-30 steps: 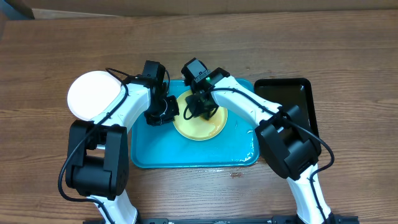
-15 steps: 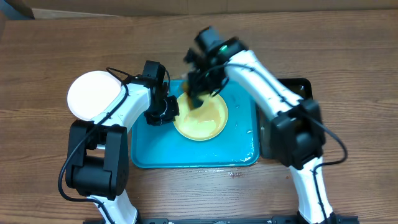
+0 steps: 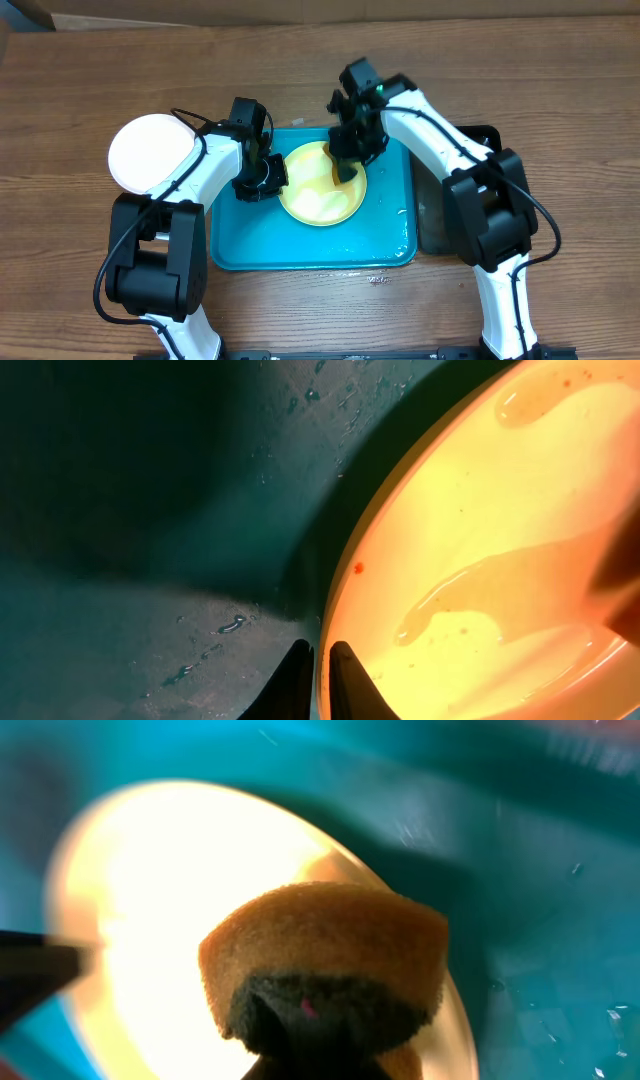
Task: Clean dirty plates on tray and stack at the side
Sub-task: 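Scrub the yellow plate surface with the sponge in the right gripper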
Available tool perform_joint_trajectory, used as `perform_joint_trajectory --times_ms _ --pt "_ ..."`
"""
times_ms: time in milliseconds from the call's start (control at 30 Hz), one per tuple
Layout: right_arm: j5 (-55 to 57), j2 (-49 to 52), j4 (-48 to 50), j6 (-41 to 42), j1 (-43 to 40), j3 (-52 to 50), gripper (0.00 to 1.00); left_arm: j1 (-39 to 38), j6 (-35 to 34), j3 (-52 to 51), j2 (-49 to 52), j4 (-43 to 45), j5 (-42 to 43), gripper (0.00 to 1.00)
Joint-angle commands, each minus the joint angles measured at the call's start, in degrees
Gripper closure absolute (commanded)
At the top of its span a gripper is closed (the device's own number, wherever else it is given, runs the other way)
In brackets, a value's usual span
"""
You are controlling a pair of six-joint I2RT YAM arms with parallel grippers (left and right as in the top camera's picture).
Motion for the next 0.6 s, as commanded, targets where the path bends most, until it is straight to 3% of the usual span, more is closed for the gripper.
perform_joint_trajectory --times_ms 0,367,567 --pt "2.7 -1.6 6.3 1.2 -0.1 -6.9 0.96 -0.4 1.1 -0.5 0.3 0.0 0.2 0.9" --pt "-18.3 -1.6 17.9 2.3 0.7 -11.4 0.96 -0.4 1.5 -0.5 0.3 0.1 0.2 0.9" --pt "-26.3 -1.8 19.6 2.3 -1.6 -5.6 0.96 -0.4 2.2 -0.5 0.3 0.0 0.1 0.9"
